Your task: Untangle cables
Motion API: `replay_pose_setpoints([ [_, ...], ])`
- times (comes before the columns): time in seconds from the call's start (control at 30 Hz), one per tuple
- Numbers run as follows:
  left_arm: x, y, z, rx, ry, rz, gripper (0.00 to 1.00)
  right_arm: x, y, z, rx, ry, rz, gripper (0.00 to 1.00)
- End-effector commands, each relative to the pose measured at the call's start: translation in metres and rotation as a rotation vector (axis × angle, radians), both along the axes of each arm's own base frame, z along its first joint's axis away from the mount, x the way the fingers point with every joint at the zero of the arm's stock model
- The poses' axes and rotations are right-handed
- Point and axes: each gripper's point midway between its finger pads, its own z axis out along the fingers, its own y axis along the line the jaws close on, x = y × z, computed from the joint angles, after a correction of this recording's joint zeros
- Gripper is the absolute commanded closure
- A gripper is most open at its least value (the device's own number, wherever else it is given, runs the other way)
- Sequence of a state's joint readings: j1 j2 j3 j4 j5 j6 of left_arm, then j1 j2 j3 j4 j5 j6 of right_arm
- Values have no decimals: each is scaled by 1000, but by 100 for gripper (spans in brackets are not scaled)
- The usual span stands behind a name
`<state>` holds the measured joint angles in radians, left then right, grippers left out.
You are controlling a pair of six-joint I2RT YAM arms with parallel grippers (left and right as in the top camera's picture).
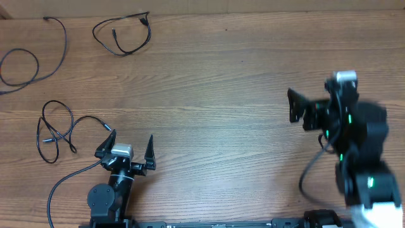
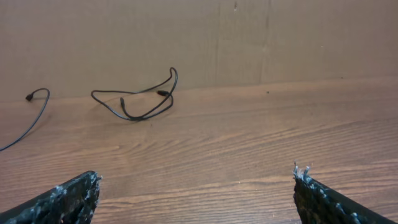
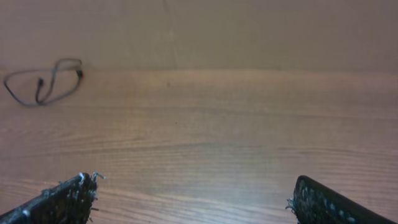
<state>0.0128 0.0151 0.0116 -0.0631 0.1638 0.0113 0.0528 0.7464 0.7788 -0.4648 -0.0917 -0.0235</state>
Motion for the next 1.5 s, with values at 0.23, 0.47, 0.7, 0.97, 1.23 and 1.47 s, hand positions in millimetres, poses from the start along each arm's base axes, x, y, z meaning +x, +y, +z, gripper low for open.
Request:
replay_pose_setpoints([
  [0.23,0,-1,-1,19,-6,-2,0,-50,-3,-33,24,-287,12,0],
  [0.47,0,-1,-1,19,-6,-2,0,-61,-11,-51,155,-371,-43,0],
  [0.7,0,-1,-1,19,-6,-2,0,-56,-9,-57,171,-441,-26,0],
  [0.97,0,-1,-1,19,-6,-2,0,-51,-9,-81,169,-408,-24,0],
  [1.23,0,-1,-1,19,-6,-2,0,-50,-17,-98,155,-345,-75,0],
  [1.47,0,-1,-1,19,-6,-2,0,-50,-20,-99,156,-341,-93,0],
])
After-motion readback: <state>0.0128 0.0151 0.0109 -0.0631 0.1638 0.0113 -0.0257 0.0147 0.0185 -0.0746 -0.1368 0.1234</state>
